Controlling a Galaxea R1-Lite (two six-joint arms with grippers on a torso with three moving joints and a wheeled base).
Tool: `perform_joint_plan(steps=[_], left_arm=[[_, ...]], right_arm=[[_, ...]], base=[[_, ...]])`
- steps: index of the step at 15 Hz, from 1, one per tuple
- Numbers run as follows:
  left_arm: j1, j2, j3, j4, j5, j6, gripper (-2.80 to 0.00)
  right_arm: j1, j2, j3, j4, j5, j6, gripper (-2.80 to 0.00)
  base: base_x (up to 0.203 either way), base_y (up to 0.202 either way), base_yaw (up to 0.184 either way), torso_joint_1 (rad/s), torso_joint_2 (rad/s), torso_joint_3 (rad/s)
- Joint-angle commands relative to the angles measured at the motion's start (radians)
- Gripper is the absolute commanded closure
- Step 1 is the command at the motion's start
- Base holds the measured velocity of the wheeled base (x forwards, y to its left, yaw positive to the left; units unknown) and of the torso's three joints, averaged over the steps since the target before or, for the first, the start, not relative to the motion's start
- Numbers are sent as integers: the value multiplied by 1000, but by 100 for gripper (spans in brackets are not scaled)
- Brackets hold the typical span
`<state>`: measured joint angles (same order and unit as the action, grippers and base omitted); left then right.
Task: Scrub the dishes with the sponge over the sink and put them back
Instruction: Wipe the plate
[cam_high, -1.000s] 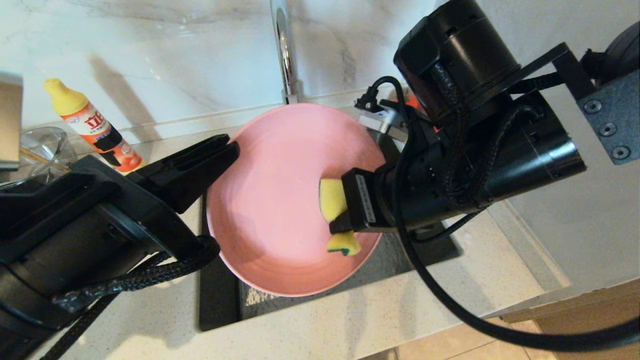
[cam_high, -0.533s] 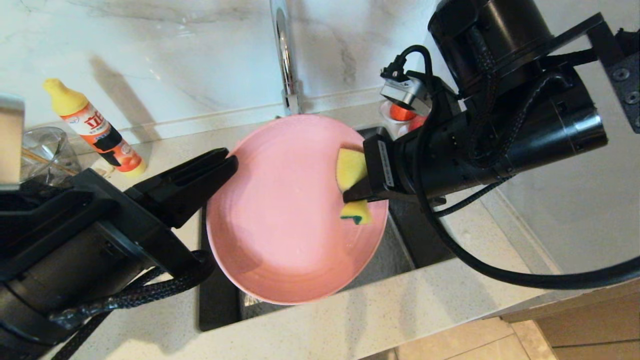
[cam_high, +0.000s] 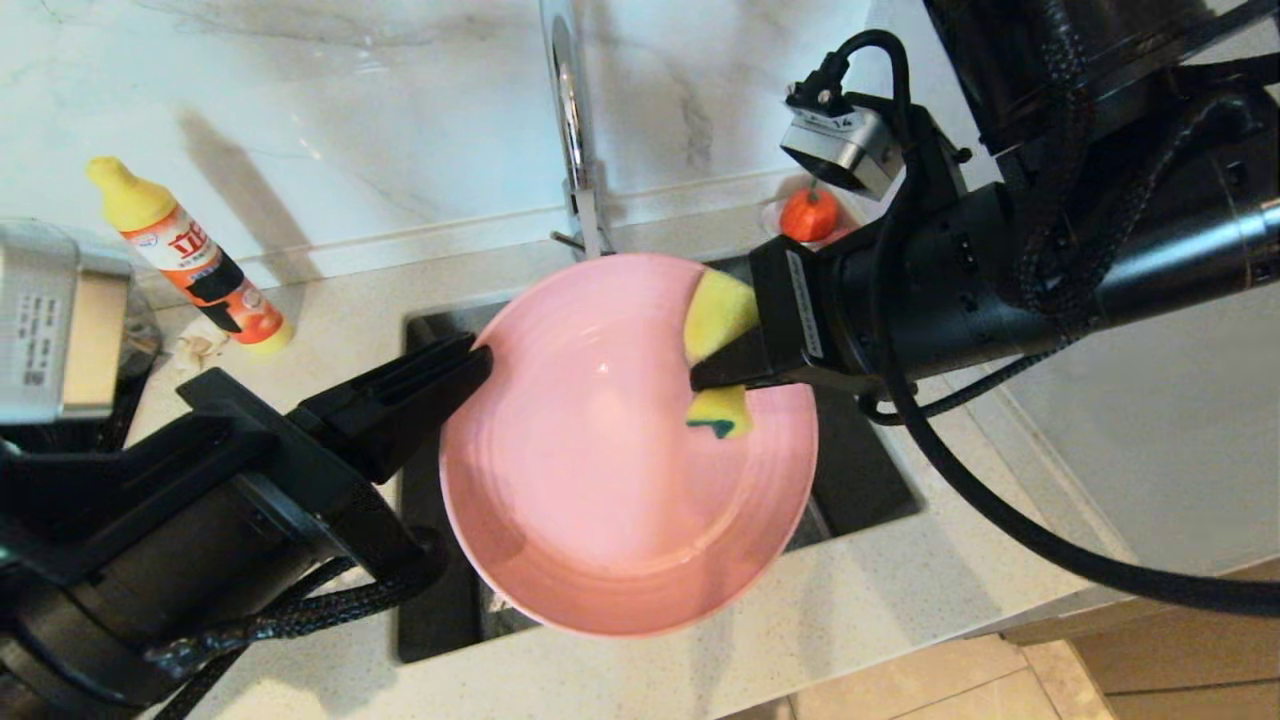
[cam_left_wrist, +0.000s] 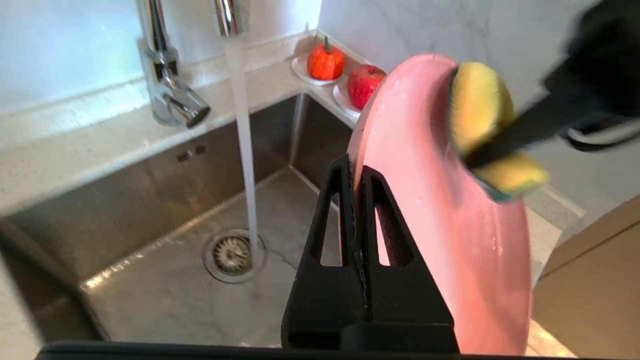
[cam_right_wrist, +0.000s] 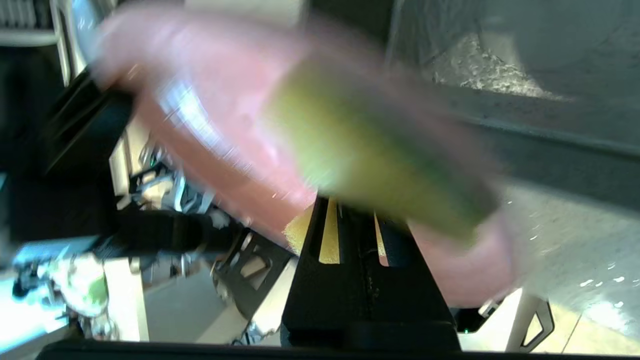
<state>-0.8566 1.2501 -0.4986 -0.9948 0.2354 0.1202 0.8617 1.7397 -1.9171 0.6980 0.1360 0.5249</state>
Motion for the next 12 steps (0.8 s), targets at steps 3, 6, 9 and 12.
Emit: perform_joint_plan(steps=[3, 6, 9, 12], left_arm=[[1, 47, -28, -2, 5, -30, 0], [1, 69, -46, 1, 8, -33, 0], [2, 95, -43, 2, 18, -49, 0], [2, 139, -20, 9, 46, -104, 0]], right_arm=[[71, -76, 7, 39, 2, 3, 0], [110, -121, 10, 73, 2, 3, 0], [120, -165, 3, 82, 2, 3, 0], [112, -213, -6, 79, -1, -8, 0]], base=[[0, 0, 0, 0, 0, 0], [0, 0, 0, 0, 0, 0], [0, 0, 0, 0, 0, 0], [0, 0, 0, 0, 0, 0]])
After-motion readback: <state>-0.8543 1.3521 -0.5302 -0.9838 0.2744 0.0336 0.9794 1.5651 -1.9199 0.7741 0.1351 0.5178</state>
